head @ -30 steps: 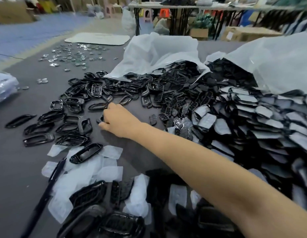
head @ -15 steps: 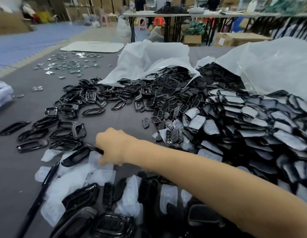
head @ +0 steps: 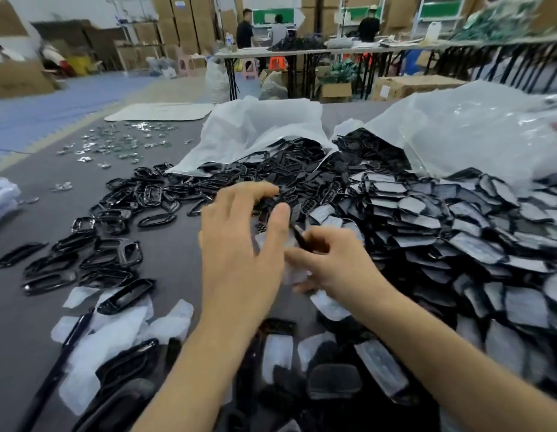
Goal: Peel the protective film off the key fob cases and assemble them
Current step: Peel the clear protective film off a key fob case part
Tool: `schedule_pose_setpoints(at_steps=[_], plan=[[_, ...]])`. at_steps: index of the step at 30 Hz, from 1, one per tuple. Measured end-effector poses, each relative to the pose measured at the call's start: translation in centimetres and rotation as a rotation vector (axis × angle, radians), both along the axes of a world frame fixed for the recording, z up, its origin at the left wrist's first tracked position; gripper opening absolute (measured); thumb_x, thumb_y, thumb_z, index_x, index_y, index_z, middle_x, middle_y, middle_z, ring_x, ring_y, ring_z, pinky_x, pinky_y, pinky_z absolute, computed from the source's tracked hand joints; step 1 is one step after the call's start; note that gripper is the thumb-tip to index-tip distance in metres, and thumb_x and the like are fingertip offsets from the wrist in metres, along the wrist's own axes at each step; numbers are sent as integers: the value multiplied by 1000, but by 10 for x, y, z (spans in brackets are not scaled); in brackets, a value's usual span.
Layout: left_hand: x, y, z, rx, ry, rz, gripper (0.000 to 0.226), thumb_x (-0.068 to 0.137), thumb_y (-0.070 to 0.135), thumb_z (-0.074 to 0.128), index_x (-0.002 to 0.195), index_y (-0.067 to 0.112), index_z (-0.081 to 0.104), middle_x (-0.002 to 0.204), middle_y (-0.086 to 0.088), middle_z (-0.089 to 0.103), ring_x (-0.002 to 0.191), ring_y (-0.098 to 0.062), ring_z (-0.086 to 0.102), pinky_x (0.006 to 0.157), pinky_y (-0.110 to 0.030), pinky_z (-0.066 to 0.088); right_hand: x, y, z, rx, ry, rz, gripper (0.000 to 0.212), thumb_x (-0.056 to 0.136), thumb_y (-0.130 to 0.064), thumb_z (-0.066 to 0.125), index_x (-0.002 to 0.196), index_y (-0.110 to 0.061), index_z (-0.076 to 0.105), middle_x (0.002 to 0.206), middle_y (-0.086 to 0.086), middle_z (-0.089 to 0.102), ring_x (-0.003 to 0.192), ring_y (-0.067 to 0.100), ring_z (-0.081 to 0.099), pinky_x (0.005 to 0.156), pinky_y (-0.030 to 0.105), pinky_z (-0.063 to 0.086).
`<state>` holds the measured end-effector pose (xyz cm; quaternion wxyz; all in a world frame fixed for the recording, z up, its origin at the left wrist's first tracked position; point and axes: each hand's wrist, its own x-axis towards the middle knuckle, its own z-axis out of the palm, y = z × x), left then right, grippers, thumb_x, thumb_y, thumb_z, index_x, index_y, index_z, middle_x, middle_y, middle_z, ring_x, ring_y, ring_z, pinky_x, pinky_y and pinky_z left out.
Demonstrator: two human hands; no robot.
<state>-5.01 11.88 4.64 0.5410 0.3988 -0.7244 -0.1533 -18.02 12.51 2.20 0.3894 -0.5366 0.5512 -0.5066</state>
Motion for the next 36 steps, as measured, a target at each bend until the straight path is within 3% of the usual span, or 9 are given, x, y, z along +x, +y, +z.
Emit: schedule_pose_setpoints(at_steps=[2, 5, 10, 13, 16, 19, 23, 29, 36], plan=[[-10, -5, -16, 120, -47, -146, 18, 90, 45, 50, 107, 42, 54, 105, 18, 61, 99, -4, 57, 89, -28, 46, -10, 19, -7, -78, -67, -122, 36, 82, -13, 74, 56, -17, 49, 46, -11, 49, 42, 6, 51, 42, 21, 47], [-15, 1, -45, 329, 86, -340, 10, 91, 42, 59, 101, 41, 59, 70, 8, 65, 55, -8, 61, 54, -18, 46, -16, 37, -17, -137, 35, -223, 29, 77, -24, 78, 56, -22, 58, 48, -10, 55, 45, 5, 50, 48, 26, 45], [1, -9, -62, 439, 217, -304, 6, 92, 25, 60, 87, 26, 63, 58, 5, 56, 42, -7, 47, 48, -13, 40, -17, 49, -24, -168, -6, -310, 20, 74, -32, 75, 61, -22, 64, 44, -11, 52, 41, 1, 41, 46, 12, 34], [21, -22, -67, 480, 149, -18, 14, 95, 23, 59, 90, 36, 61, 70, 8, 61, 59, -7, 54, 59, -20, 44, -20, 51, -25, -169, -49, -353, 19, 78, -30, 72, 62, -22, 65, 43, -6, 53, 40, 2, 45, 46, 11, 38], [23, -20, -61, 199, -223, 287, 27, 93, 25, 59, 119, 24, 59, 127, -6, 54, 126, -21, 44, 103, -42, 36, -23, 48, -29, -117, -177, -356, 19, 82, -15, 71, 64, -15, 68, 50, -3, 60, 43, 6, 54, 49, 13, 43], [-1, 0, -55, -57, -177, -17, 43, 92, 39, 50, 130, 18, 54, 140, 2, 48, 139, -13, 30, 114, -36, 25, -22, 47, -27, -79, -304, -234, 8, 75, -15, 74, 71, -11, 69, 59, -2, 62, 49, 8, 55, 52, 15, 46], [-14, 16, -58, 365, 101, -412, 37, 93, 42, 50, 129, 35, 50, 126, 25, 58, 122, 7, 49, 97, -12, 39, -16, 52, -32, 7, -284, -36, 14, 71, -12, 77, 79, -8, 66, 64, 2, 60, 55, 9, 52, 52, 17, 43], [-6, 3, -63, 507, 316, -314, 35, 92, -6, 52, 89, 24, 71, 75, 9, 73, 62, 0, 63, 59, -11, 48, -17, 49, -28, 121, -334, -51, 43, 77, 9, 70, 104, -20, 55, 63, 3, 64, 44, 6, 48, 44, 16, 39], [-7, -1, -73, 677, 551, -216, 29, 93, 0, 55, 105, 23, 67, 75, -6, 73, 67, -15, 72, 61, -15, 53, -19, 49, -25, 55, -325, -140, 37, 74, -1, 72, 104, -18, 58, 60, -2, 61, 48, 5, 47, 46, 15, 40]])
